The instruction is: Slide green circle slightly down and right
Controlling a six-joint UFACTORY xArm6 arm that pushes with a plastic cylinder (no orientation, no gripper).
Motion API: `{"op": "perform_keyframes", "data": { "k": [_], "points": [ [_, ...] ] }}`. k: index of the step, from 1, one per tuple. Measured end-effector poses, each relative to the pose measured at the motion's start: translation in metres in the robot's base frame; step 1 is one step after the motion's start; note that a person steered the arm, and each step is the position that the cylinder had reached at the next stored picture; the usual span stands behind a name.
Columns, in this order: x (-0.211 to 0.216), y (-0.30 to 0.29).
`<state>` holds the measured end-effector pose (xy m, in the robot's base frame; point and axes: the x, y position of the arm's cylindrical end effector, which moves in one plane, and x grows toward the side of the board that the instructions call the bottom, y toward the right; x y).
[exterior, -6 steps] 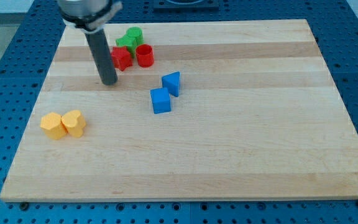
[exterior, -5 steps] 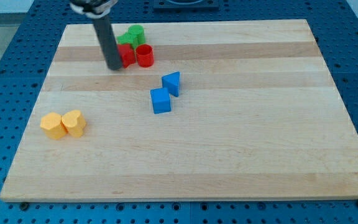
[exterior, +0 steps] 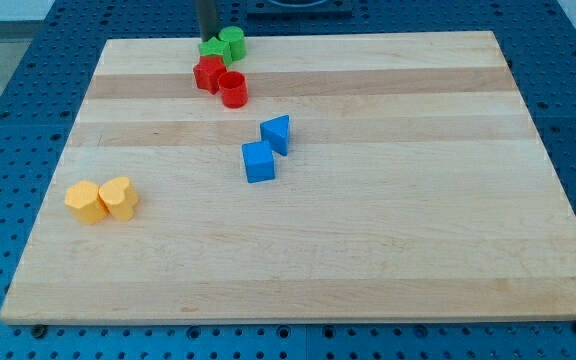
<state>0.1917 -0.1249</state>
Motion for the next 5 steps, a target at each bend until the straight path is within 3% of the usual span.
{"op": "perform_keyframes", "data": {
  "k": [2, 3, 5],
  "points": [
    [0.049, 0.127],
    [0.065, 0.088],
    [0.109, 0.119]
  ]
}}
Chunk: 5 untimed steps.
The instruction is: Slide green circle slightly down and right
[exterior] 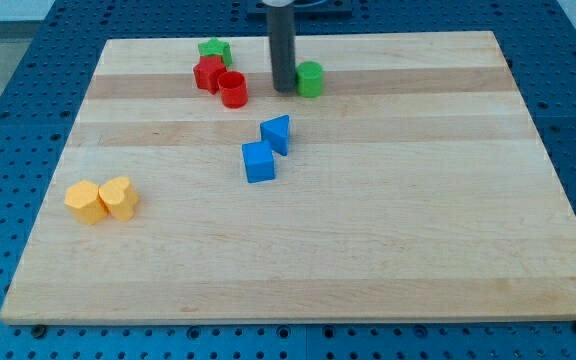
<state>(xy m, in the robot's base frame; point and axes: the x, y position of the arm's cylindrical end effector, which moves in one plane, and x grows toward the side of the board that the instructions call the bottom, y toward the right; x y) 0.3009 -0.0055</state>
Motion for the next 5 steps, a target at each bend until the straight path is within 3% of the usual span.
{"op": "perform_keyframes", "data": {
  "k": [1, 2, 5],
  "points": [
    [-0.030, 0.072],
    [-0.032, 0.117],
    [-0.031, 0.149]
  ]
}}
